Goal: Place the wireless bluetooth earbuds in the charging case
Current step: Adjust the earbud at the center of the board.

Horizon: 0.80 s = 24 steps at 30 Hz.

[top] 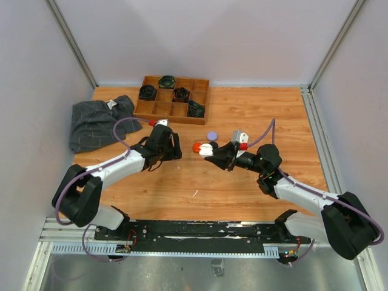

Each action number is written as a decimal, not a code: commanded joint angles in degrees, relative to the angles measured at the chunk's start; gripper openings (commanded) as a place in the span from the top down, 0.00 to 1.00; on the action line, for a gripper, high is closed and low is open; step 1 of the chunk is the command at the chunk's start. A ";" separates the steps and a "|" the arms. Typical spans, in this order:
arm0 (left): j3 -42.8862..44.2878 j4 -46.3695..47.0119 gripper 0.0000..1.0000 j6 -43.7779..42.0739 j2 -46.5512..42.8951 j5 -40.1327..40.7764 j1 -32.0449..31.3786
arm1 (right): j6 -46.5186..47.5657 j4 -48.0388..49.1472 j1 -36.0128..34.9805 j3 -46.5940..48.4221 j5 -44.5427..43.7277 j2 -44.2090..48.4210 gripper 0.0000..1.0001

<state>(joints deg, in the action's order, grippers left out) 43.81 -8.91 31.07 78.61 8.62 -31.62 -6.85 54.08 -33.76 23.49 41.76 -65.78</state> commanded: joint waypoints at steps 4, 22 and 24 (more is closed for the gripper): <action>6.25 -2.28 0.29 4.50 10.84 9.02 0.24 | 0.20 2.95 -0.61 -0.81 -0.30 -0.05 0.99; 8.69 -5.81 0.35 4.01 18.11 15.40 -1.27 | -1.01 4.10 -0.67 -0.50 0.91 -1.28 0.98; 8.90 -6.68 0.35 3.79 18.40 15.99 -1.56 | -1.06 4.10 -0.61 -0.45 1.09 -1.20 0.98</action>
<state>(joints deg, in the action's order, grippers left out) 51.68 -13.52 34.92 95.77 21.39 -32.45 -7.44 55.40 -33.76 23.24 41.95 -67.02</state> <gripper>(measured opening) 0.655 0.238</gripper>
